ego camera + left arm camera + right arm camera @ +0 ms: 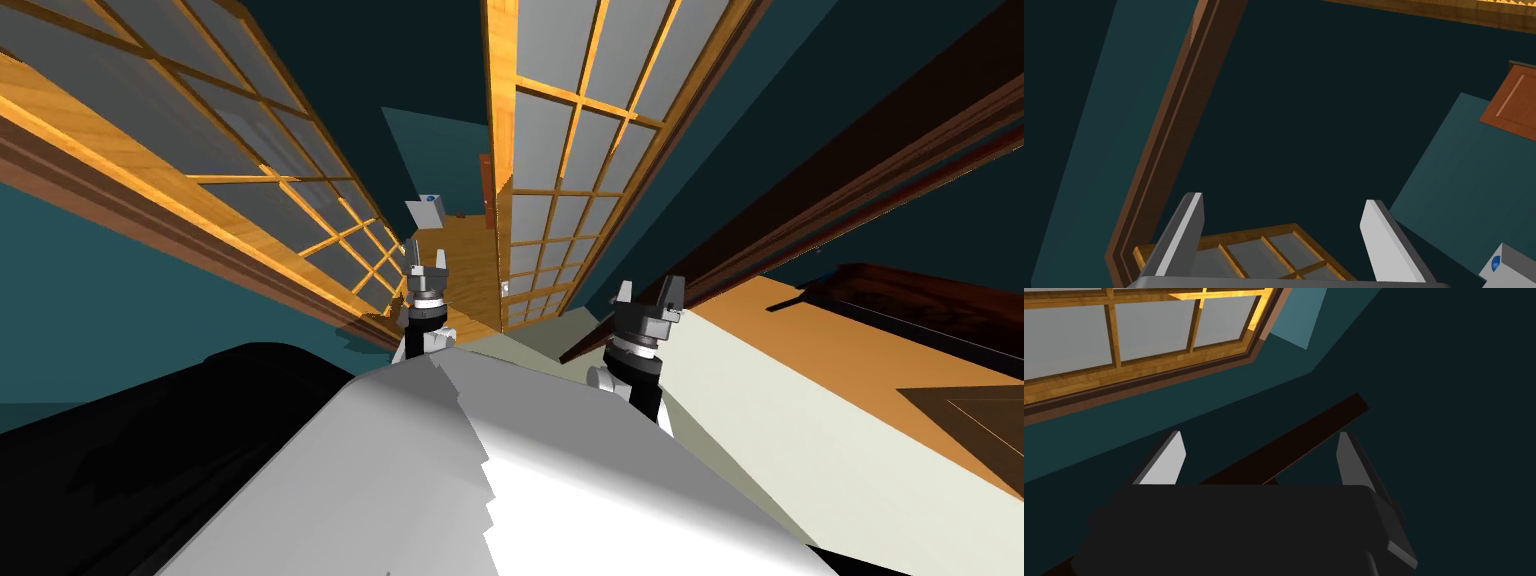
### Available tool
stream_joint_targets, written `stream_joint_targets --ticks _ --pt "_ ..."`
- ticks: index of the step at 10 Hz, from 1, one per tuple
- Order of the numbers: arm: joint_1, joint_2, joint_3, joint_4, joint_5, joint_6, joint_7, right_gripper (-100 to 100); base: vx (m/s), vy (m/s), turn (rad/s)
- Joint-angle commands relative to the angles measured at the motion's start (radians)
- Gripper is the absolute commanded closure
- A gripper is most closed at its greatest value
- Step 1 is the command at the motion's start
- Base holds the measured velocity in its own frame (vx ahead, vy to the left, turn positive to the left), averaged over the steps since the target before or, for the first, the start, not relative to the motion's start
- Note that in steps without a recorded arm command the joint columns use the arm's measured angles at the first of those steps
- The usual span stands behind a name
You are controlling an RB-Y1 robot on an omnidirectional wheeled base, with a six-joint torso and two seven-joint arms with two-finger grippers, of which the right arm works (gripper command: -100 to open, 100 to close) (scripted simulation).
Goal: Push the door open
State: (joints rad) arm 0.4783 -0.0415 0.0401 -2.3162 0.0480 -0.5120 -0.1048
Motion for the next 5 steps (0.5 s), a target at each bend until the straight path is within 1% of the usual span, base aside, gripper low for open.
stream_joint_targets --ticks 1,3,5 --pt "-0.005 -0.005 0.008 0.01 -0.006 -0.002 -0.009 -100 0.231 -0.102 -0.006" --pt "-0.014 -0.014 0.026 0.032 -0.02 -0.008 -0.027 -100 0.217 -0.09 -0.001" --pt "-0.023 -0.022 0.044 0.055 -0.035 -0.015 -0.047 -100 0.225 -0.116 0.003"
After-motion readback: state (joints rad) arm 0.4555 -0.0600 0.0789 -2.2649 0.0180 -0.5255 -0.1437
